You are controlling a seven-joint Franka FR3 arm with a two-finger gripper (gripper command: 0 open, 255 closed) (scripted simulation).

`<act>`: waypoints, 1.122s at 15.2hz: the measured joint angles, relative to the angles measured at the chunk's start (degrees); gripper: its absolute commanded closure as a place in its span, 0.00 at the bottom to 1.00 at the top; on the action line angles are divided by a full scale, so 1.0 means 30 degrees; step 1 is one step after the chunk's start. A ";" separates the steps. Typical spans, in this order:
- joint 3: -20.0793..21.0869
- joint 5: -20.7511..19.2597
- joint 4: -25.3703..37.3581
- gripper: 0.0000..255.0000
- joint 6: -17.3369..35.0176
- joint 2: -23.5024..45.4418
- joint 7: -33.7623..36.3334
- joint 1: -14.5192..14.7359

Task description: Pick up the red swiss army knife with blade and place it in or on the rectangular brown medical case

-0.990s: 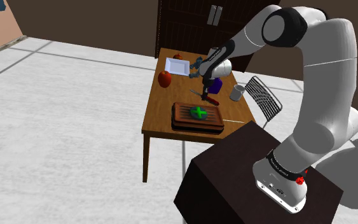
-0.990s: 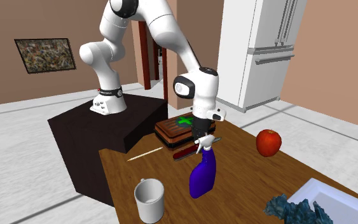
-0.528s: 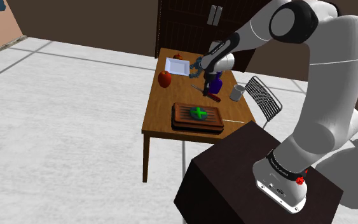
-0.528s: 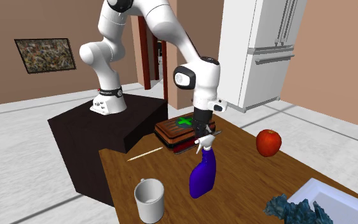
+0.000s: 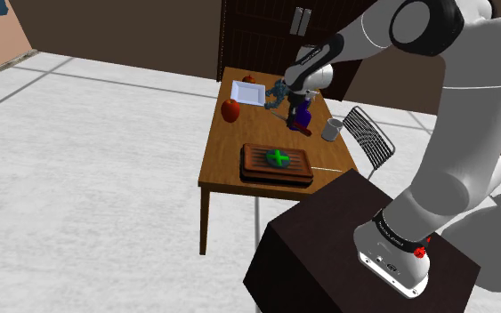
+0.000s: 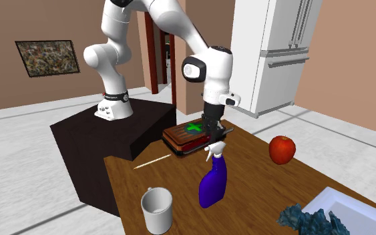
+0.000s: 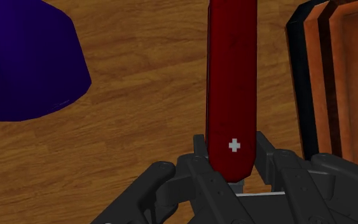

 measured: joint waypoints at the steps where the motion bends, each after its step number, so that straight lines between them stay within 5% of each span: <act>1: -0.0023 -0.0035 -0.0049 1.00 -0.0165 -0.0213 0.0029 0.0030; 8: -0.0153 -0.0292 -0.0442 1.00 -0.1195 -0.1647 0.0290 0.0271; 17: 0.0413 -0.1160 -0.6027 1.00 0.0464 -0.5537 0.3569 0.2555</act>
